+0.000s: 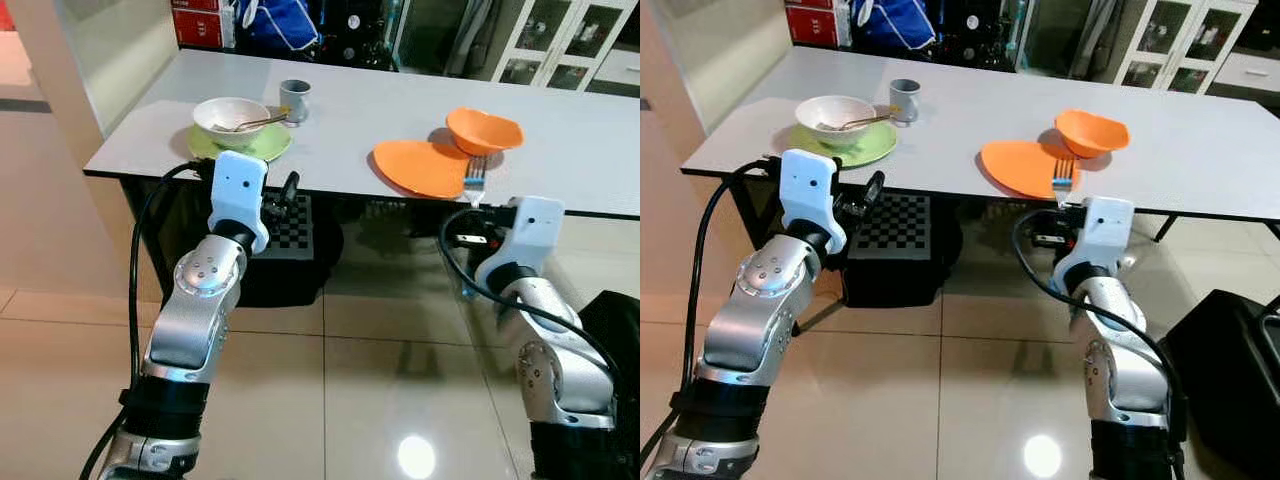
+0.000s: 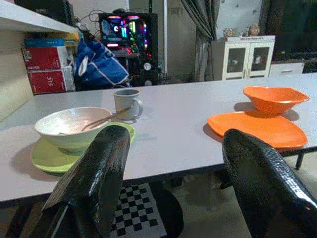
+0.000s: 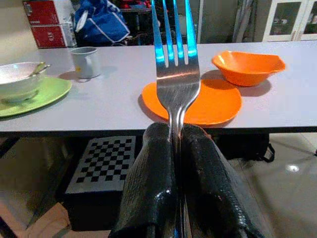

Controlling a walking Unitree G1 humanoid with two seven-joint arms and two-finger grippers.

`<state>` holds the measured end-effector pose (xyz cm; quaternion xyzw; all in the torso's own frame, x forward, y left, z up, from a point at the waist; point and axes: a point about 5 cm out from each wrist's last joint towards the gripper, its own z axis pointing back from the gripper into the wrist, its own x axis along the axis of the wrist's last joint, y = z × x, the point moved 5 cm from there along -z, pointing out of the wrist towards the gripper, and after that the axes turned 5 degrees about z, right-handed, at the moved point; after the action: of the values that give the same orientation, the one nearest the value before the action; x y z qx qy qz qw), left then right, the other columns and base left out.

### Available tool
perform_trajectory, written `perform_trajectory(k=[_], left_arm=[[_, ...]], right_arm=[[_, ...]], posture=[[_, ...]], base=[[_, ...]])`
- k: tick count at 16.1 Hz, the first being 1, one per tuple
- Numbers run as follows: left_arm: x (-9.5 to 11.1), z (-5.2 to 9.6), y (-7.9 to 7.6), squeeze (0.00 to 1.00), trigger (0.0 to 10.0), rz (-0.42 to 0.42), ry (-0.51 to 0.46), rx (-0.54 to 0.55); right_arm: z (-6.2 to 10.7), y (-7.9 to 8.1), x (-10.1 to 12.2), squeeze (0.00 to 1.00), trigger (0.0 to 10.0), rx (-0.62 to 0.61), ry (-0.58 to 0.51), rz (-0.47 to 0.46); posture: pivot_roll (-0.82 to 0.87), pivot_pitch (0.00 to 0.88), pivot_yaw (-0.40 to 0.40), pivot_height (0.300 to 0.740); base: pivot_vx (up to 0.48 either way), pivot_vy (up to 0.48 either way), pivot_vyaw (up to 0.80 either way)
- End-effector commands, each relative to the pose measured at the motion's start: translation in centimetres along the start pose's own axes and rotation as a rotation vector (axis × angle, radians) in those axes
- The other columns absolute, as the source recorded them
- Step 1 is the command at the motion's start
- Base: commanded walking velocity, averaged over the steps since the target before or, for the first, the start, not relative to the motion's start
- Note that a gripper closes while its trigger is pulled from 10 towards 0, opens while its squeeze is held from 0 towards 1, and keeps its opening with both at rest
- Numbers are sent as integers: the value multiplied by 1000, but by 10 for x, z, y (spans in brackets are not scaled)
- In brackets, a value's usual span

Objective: Setting the table

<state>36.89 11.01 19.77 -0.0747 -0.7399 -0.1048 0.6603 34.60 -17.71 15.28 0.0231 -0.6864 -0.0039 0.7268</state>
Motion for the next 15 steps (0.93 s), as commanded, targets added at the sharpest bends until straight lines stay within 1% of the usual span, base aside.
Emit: perform_trajectory(k=[1, 8, 10, 15], left_arm=[[9, 0, -2, 0, 10000, -5, -28, -13], [7, 1, -5, 0, 10000, -11, -15, -38], [7, 1, -6, 0, 10000, -12, -13, -45], [6, 0, -11, 0, 10000, -20, -9, -74]], right_arm=[[1, 0, 8, 0, 10000, 11, -19, 2], [3, 2, 3, 0, 10000, 36, 8, 27], [4, 0, 2, 0, 10000, 35, 17, 16], [6, -4, -1, 0, 10000, 29, 33, 17]], posture=[[-32, 0, -100, 740], [-31, 0, -100, 740], [-31, 0, -100, 740], [-32, 0, -94, 740]], base=[[390, 0, 0], [424, 0, 0], [431, 0, 0], [437, 0, -750]])
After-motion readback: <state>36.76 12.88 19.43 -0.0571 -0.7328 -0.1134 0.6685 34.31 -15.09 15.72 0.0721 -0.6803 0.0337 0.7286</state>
